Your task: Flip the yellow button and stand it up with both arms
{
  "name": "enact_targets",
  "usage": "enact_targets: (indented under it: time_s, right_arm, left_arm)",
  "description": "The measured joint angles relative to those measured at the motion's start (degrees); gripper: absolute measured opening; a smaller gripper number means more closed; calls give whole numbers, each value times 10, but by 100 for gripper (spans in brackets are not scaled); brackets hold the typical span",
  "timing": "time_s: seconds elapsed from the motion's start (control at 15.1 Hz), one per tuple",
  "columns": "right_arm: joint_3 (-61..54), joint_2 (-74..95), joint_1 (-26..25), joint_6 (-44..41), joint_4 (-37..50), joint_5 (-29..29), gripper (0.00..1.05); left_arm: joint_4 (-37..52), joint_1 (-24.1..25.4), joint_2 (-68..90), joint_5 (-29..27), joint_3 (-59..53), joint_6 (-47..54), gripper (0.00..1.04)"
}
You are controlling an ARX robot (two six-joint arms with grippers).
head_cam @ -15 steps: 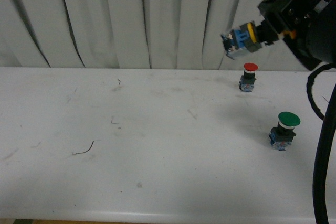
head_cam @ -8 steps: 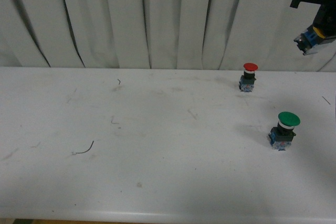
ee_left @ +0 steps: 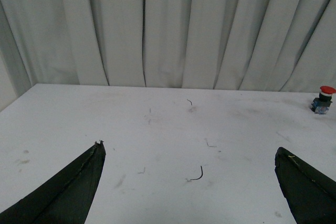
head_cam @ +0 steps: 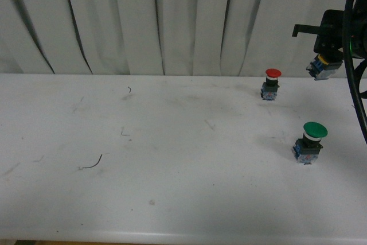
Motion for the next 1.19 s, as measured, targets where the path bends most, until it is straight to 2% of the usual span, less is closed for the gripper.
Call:
enact_targets:
  time_s: [0.27,0.46,0.8,1.19]
  right_arm:
    - [130,97,-3,15,-78,-2,32]
    - [173,148,6,41,-115,-3,32]
    - [179,172,12,43,-94,116,32]
    - [220,220,17,102,-165,102,32]
  left_arm:
    - [0,0,0,0,0,0,98]
    - [0,0,0,0,0,0,98]
    - [0,0,0,0,0,0,98]
    - [0,0,0,0,0,0,98]
